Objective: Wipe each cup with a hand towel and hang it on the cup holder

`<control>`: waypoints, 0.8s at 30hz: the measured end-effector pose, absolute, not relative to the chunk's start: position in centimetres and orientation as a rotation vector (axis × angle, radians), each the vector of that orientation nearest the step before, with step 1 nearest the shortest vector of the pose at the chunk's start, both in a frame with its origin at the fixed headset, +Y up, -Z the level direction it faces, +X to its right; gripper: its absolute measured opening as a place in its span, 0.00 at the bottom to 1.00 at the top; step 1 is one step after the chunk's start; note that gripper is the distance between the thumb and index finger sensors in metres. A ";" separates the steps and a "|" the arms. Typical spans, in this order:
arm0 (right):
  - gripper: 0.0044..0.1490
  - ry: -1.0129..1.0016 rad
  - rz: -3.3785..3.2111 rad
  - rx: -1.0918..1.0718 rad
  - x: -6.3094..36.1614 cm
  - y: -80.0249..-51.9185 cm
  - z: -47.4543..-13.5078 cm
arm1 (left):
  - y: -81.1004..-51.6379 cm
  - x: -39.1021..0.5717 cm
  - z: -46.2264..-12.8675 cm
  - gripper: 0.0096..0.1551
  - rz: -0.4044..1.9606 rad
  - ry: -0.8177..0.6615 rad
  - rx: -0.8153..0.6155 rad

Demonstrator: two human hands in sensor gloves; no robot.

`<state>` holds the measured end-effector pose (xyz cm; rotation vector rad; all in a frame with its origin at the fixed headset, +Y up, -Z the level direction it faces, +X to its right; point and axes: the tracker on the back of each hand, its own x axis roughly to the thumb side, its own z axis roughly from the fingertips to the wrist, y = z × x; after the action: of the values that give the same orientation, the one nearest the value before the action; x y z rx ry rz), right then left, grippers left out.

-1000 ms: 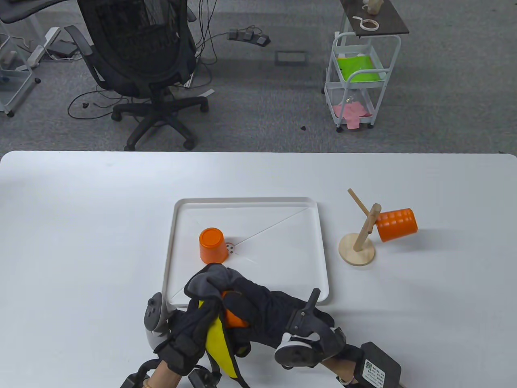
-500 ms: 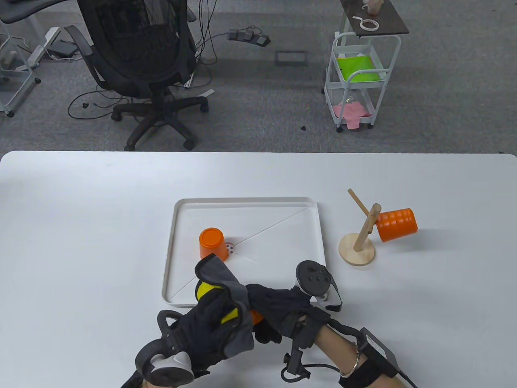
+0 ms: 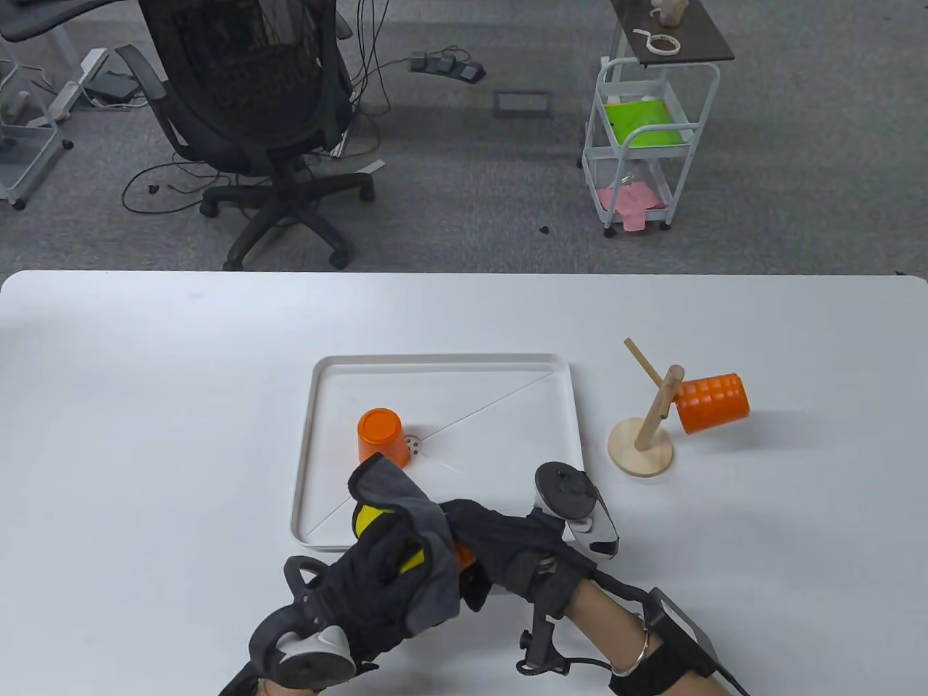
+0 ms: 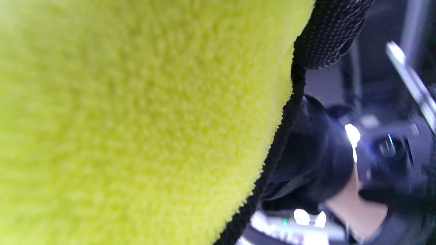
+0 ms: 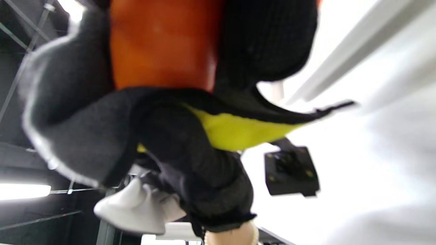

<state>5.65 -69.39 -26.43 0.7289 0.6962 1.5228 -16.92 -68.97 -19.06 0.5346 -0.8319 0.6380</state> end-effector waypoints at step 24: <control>0.43 -0.460 2.852 0.271 12.3 -49.1 -30.8 | -72.9 -18.7 -22.3 0.41 1.672 -0.609 -0.064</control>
<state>12.31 -49.09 -30.83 0.2707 -0.4597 2.8524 -18.73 -72.91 -22.29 -0.0639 -0.6088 1.6722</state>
